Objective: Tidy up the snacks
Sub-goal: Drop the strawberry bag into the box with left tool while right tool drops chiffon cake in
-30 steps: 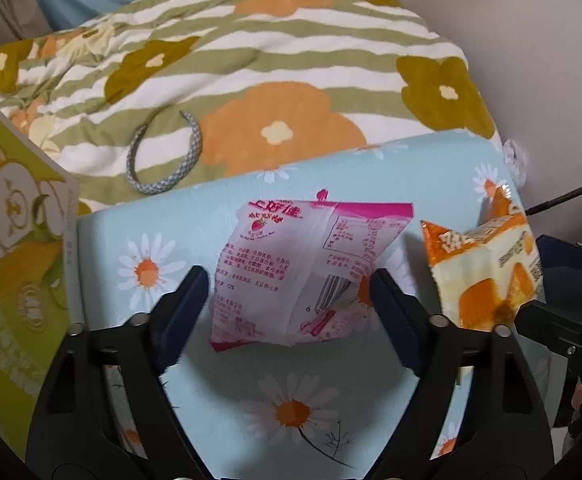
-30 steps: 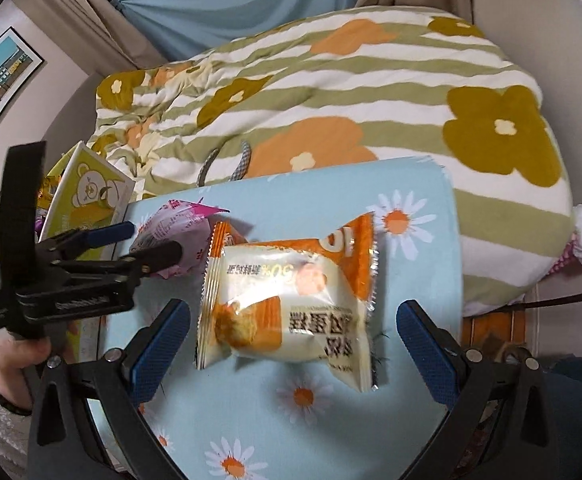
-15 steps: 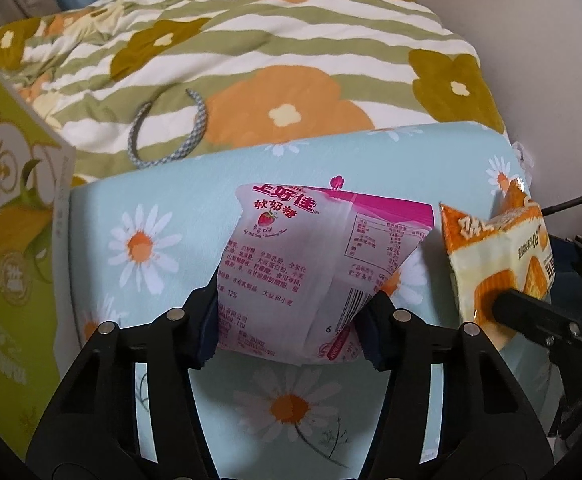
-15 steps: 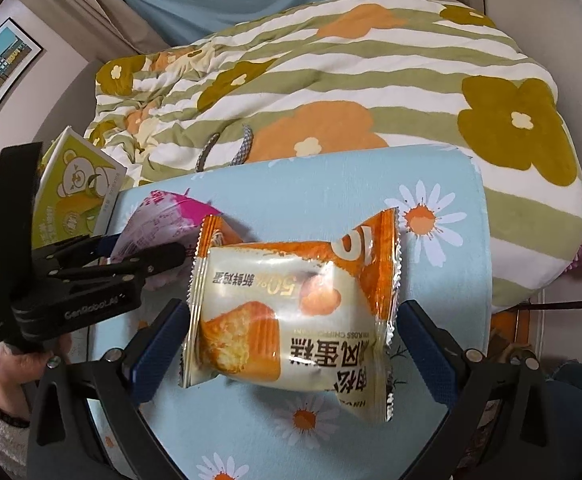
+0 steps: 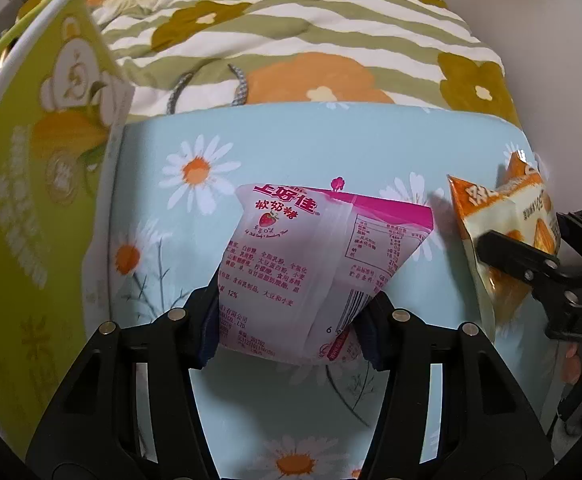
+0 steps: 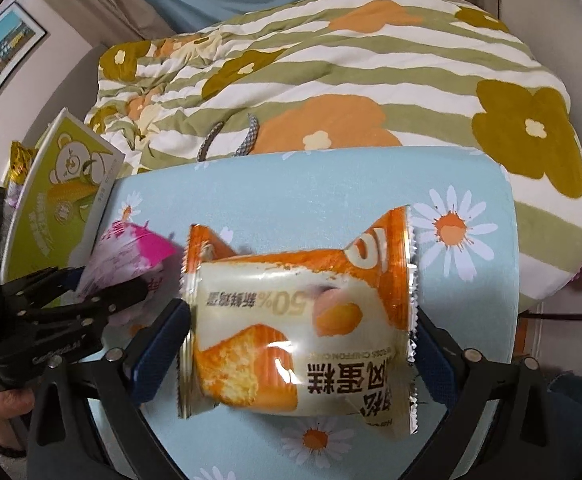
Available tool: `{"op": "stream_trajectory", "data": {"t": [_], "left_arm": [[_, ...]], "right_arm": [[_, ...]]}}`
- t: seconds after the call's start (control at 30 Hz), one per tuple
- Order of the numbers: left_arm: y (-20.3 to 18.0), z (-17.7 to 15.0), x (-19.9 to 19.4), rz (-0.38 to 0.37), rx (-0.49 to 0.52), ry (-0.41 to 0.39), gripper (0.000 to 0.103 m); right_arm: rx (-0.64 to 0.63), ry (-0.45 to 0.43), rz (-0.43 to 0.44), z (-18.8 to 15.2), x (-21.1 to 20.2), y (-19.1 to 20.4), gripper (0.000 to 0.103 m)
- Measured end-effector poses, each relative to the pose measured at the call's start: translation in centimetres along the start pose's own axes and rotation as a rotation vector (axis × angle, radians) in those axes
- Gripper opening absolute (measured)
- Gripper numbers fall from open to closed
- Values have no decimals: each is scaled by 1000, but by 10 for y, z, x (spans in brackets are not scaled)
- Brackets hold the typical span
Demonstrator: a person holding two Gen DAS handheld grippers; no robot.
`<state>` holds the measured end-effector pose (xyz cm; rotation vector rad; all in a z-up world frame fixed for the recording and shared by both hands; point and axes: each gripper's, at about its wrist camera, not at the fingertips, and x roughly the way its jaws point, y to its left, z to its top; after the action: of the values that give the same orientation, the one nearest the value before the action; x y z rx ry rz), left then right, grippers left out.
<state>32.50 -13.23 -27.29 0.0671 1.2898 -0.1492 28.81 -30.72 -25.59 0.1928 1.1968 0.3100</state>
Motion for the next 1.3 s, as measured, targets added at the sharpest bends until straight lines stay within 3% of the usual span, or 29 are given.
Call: {"op": "stream_trajectory", "data": {"t": [0.07,0.27,0.8,1.07,1.3], "left_arm": [[2,-3,-3,-2,-13,-3,53],[2,-7,-23,-14,-22,-36,53],[-3,6,-131,-48,35,-238,53],[45,15,-201,-68,10,-374,53],[130,16,-246,-57,-33,-440,53]], "right_arm": [[-25,-5,-2,-1,0,4,84],[-43,-25,3,-4,-10,11,71],[-20,-188,14,1,-93,42,70],[-95,-281,31,21,-134,100,70],[-148,-346,56,40,-150,178,70]]}}
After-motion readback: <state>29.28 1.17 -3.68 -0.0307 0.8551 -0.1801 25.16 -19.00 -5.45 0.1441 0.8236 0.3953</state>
